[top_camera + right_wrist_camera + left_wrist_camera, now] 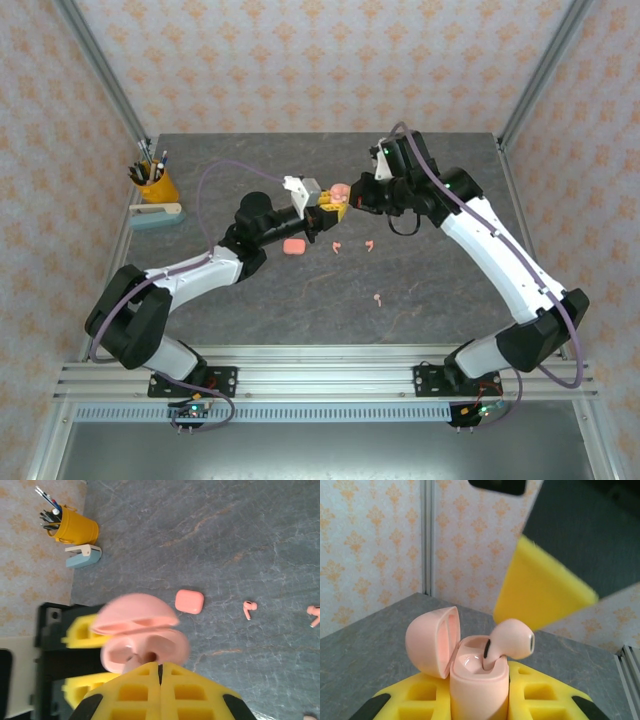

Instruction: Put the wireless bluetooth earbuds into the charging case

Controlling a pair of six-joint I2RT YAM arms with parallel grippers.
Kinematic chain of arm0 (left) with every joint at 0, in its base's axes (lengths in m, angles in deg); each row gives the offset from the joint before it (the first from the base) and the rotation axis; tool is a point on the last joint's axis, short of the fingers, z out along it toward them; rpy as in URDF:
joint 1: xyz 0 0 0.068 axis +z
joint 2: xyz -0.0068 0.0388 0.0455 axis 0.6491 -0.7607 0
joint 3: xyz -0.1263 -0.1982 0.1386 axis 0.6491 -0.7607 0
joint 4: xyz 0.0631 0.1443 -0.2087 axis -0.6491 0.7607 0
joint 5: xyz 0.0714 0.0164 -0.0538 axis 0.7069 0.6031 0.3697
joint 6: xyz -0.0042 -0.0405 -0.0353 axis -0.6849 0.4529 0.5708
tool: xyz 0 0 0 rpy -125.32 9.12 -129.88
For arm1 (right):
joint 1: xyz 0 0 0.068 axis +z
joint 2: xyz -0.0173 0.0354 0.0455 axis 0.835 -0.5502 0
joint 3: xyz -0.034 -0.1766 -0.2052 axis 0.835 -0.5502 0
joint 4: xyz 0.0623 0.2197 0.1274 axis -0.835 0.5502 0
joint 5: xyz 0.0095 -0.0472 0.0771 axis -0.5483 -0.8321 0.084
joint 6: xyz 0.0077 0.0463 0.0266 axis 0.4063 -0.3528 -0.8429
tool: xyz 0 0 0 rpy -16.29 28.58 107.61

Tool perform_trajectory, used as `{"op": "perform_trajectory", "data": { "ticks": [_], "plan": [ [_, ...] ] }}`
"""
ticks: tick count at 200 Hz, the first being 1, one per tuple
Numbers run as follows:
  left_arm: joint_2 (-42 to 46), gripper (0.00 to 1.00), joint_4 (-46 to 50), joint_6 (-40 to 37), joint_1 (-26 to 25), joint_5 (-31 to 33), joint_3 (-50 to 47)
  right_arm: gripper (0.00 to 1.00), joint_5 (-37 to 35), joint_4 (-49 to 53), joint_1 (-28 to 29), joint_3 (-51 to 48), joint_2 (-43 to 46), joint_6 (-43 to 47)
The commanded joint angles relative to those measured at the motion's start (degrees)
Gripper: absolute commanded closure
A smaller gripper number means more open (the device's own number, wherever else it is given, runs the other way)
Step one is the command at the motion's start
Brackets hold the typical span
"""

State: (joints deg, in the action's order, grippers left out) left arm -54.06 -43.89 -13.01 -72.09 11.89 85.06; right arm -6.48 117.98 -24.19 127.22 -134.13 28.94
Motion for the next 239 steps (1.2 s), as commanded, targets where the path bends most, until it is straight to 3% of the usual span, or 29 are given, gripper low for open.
{"op": "perform_trajectory", "data": {
  "ticks": [1, 118, 239],
  "plan": [
    [-0.7, 1.0, 0.3, -1.1, -0.7, -1.7, 1.6, 1.0, 1.4, 0.8, 0.1, 2.7, -0.9, 0.2],
    [-0.9, 1.0, -0.3, -1.5, -1.1, -1.1, 1.5, 1.0, 1.5, -0.4, 1.9, 3.5, -3.5, -0.3],
    [0.9, 1.0, -1.0, -2.2, -1.2, 0.7, 0.4, 1.0, -4.1, -0.7, 1.2, 2.2, 2.1, -0.9]
  ]
}}
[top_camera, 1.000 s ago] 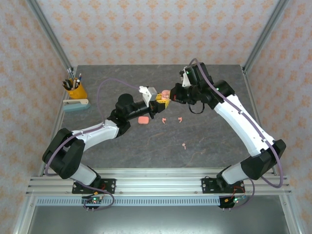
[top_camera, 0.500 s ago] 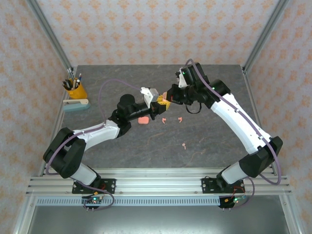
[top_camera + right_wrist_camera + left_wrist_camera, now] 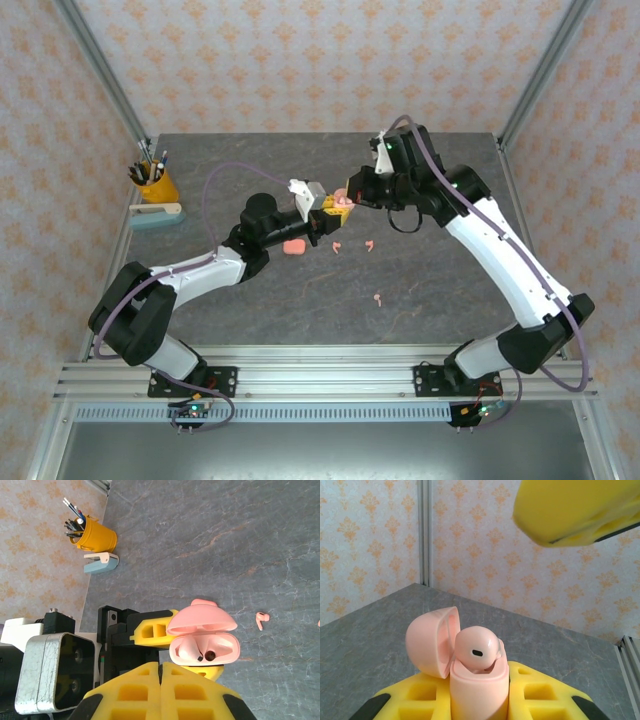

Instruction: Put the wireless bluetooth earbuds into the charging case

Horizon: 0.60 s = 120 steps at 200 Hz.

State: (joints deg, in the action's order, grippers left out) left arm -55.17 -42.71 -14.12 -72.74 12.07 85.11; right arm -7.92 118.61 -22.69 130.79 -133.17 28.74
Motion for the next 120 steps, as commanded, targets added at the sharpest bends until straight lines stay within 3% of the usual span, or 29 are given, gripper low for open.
{"op": "perform_trajectory", "data": {
  "ticks": [1, 120],
  "plan": [
    [2.1, 1.0, -2.2, -1.1, -0.5, 0.6, 0.3, 1.0, -2.7, -1.4, -0.4, -1.4, 1.1, -0.7],
    [4.2, 1.0, 0.5, -2.8, -1.5, -0.1, 0.9, 1.0, -1.7, -2.9, -0.7, -1.6, -2.4, 0.4]
  ]
}}
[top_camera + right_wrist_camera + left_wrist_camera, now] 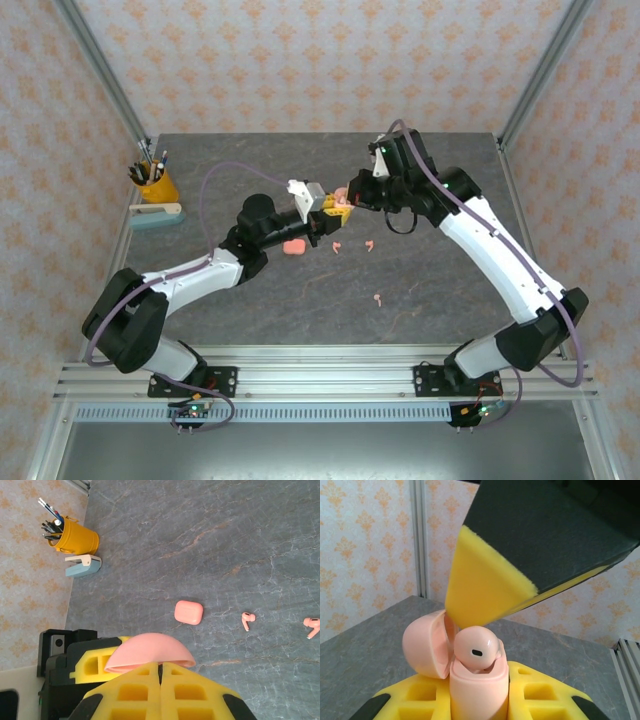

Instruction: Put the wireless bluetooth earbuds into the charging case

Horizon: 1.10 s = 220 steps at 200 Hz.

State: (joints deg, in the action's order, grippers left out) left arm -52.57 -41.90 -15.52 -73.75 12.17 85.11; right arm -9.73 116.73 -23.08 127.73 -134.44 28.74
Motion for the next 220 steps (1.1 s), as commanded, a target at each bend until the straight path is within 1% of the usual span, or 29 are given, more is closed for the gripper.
{"op": "perform_trajectory", "data": {
  "ticks": [1, 42, 92, 118, 130, 146, 154, 161, 179, 204, 220],
  "plan": [
    [1.6, 1.0, -0.3, -1.4, -0.5, -0.2, 0.9, 1.0, 0.1, -1.0, -0.3, 1.5, -1.2, 0.4],
    [1.1, 1.0, -0.6, -1.3, -0.6, 0.1, 1.1, 1.0, 2.8, -0.8, -0.3, 1.7, -1.5, 0.6],
    [0.6, 1.0, -0.4, -1.5, -0.6, 0.5, 1.8, 1.0, 6.5, -2.1, -0.3, -0.5, 0.4, 0.7],
    [0.4, 1.0, -0.4, -1.4, -0.7, 0.5, 1.9, 1.0, 4.0, -1.5, -0.3, -1.3, 1.4, 0.8],
    [0.5, 1.0, -0.4, -1.4, -0.7, 0.5, 2.0, 1.0, 1.6, -1.0, -0.6, -1.6, 1.8, 0.4],
    [0.7, 1.0, -0.4, -1.3, -0.8, 0.5, 1.9, 0.95, -1.0, -1.0, -1.0, -2.1, 2.5, 0.0],
    [0.7, 1.0, -0.3, -1.5, -0.8, 0.5, 1.8, 0.91, -2.1, -1.1, -1.1, -2.3, 2.7, -0.1],
    [0.9, 1.0, -0.3, -1.5, -0.8, 0.5, 1.8, 0.87, -2.7, -1.1, -1.3, -2.3, 3.0, -0.2],
    [1.2, 1.0, -0.2, -1.6, -0.8, 0.7, 1.7, 0.81, -3.6, -1.1, -1.4, -2.1, 3.6, -0.3],
    [1.3, 1.0, -0.4, -1.7, -0.8, 0.8, 1.4, 0.8, -3.3, -1.3, -1.4, -2.0, 4.4, -0.5],
    [1.3, 1.0, -0.5, -1.6, -0.8, 0.8, 1.4, 0.83, -1.7, -1.7, -1.4, -2.0, 4.4, -0.8]
  ]
}}
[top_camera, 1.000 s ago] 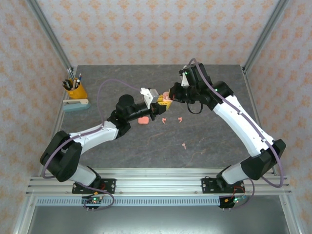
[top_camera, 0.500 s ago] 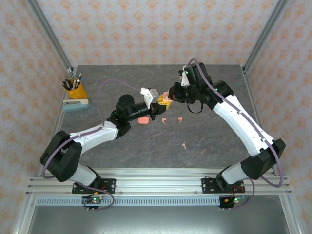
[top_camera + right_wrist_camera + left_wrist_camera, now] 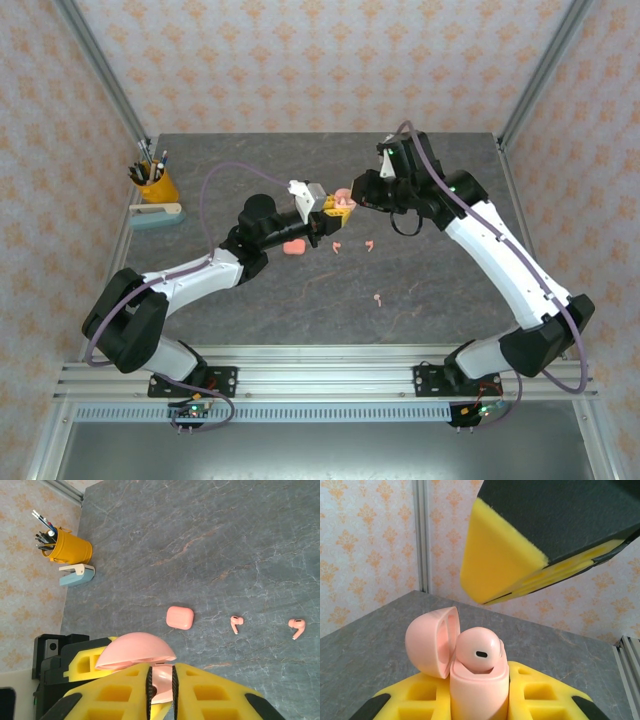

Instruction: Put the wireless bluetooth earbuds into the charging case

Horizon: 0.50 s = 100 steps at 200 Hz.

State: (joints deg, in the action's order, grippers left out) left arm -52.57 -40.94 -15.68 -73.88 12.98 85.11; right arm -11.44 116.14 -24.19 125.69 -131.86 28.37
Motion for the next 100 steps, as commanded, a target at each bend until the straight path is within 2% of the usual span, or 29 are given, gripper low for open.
{"op": "perform_trajectory", "data": {
  "ticks": [1, 29, 61, 100],
  "plan": [
    [1.3, 1.0, -1.5, -1.5, -0.7, 0.0, 1.3, 0.83, 0.1, -1.1, -0.3, 0.1, 1.8, -0.4],
    [1.3, 1.0, -1.6, -1.6, -0.8, -0.3, 1.5, 0.94, 3.0, -1.8, -0.3, 0.3, 0.9, -0.3],
    [1.4, 1.0, -1.2, -2.0, -0.9, -0.7, 1.8, 1.0, 6.9, -2.4, -0.3, 1.1, -0.9, -0.1],
    [1.3, 1.0, -1.2, -2.4, -0.9, -0.8, 1.9, 1.0, 11.1, -1.9, -0.3, 1.6, -2.4, 0.7]
  ]
}}
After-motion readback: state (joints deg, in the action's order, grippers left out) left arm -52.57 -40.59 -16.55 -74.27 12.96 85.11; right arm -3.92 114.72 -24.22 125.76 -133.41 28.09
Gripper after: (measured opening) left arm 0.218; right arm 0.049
